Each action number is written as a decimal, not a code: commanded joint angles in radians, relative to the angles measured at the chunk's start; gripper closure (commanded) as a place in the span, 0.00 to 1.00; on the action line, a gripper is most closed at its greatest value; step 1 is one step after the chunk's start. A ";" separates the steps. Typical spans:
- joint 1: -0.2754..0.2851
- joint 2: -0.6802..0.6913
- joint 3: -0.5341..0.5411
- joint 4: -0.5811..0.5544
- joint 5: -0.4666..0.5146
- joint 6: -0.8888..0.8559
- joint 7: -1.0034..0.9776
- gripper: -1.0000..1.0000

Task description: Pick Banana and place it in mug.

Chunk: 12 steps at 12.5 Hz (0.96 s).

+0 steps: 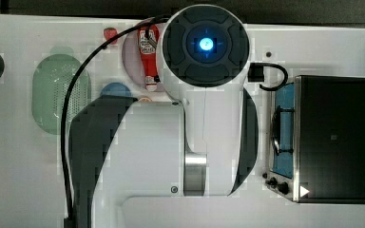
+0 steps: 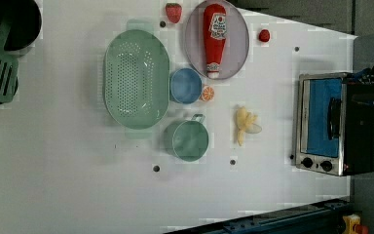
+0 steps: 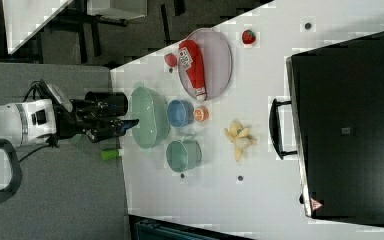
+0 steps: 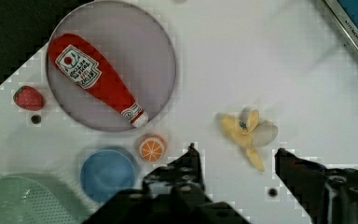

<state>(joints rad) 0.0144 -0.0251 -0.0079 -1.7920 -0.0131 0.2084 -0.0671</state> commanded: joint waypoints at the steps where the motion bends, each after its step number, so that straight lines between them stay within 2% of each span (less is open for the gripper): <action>1: -0.039 -0.295 -0.027 -0.184 -0.007 -0.128 0.038 0.21; 3: -0.039 -0.291 -0.026 -0.211 -0.007 -0.118 0.033 0.01; 7: -0.038 -0.239 -0.024 -0.358 -0.007 0.026 -0.143 0.00; 12: -0.038 -0.108 -0.024 -0.542 -0.007 0.349 -0.590 0.00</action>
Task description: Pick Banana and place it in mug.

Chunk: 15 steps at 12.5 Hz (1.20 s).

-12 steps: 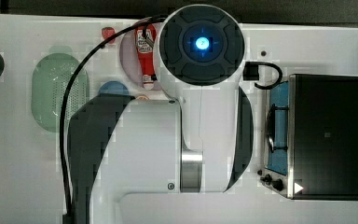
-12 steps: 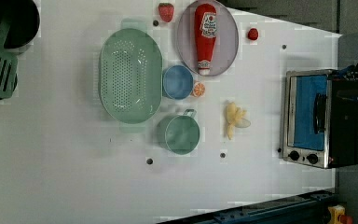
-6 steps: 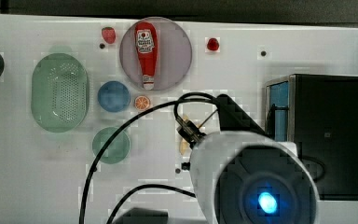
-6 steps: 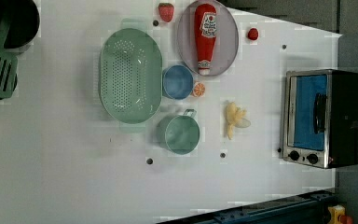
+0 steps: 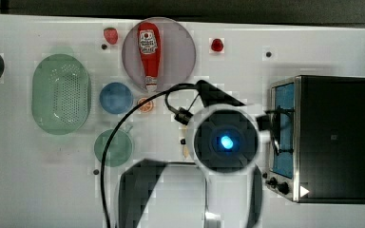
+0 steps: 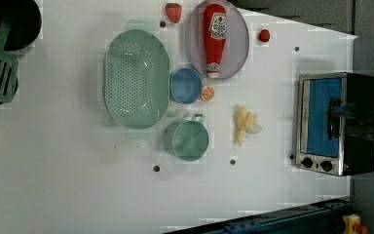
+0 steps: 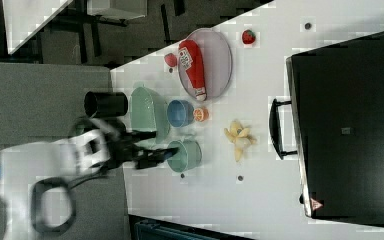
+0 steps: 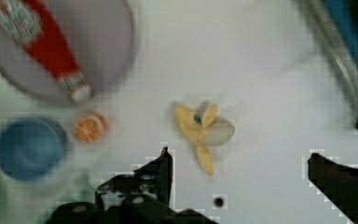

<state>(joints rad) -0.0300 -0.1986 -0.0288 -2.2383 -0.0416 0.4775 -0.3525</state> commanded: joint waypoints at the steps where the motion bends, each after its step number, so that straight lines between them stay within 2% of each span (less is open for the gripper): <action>1: 0.007 0.098 -0.003 -0.126 0.022 0.132 -0.412 0.00; 6: 0.007 0.329 0.000 -0.204 0.022 0.422 -0.895 0.00; 12: 0.007 0.541 0.007 -0.205 0.022 0.724 -0.913 0.00; 13: 0.007 0.551 0.006 -0.205 0.022 0.741 -0.913 0.03; 15: 0.007 0.560 0.007 -0.212 0.022 0.742 -0.913 0.28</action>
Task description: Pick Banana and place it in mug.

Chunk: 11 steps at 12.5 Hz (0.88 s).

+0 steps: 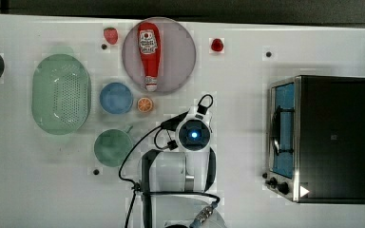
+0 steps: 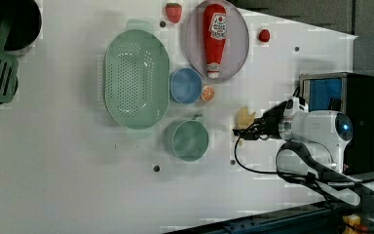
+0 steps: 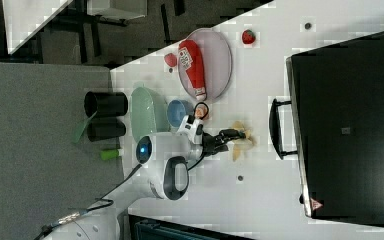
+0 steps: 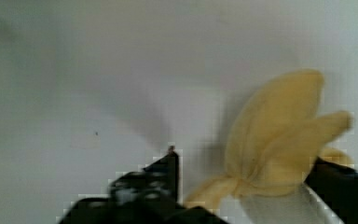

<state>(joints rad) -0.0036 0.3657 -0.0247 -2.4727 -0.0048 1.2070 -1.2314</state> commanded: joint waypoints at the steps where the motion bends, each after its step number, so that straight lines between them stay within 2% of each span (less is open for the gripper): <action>1: -0.020 -0.005 0.001 0.023 -0.015 0.013 -0.034 0.43; 3: -0.022 -0.009 -0.002 0.022 -0.015 0.013 -0.034 0.65; 4: -0.022 -0.013 -0.004 0.020 -0.015 0.012 -0.034 0.68; 8: -0.023 -0.088 -0.024 0.023 -0.015 -0.011 -0.027 0.68; 11: -0.023 -0.268 -0.030 0.039 -0.015 -0.252 -0.022 0.68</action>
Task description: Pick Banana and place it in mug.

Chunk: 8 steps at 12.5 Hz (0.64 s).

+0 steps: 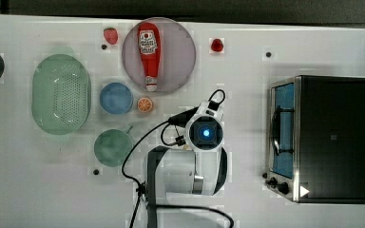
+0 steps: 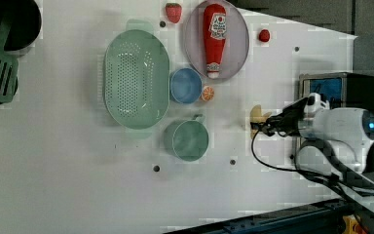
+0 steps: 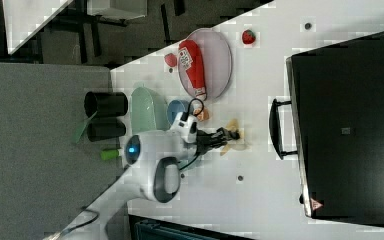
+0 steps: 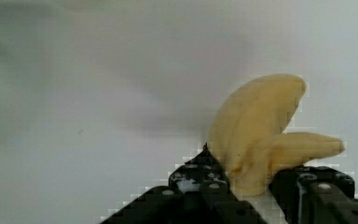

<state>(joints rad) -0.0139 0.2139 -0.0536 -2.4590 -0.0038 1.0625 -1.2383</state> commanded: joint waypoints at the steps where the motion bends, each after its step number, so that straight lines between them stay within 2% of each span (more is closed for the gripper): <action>1: -0.011 -0.178 0.002 0.043 -0.016 -0.219 -0.013 0.68; 4: -0.007 -0.325 0.024 0.112 -0.016 -0.455 0.002 0.68; 8: 0.006 -0.403 0.106 0.152 -0.012 -0.586 0.179 0.68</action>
<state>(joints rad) -0.0335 -0.2317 0.0148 -2.2539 -0.0041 0.5107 -1.1494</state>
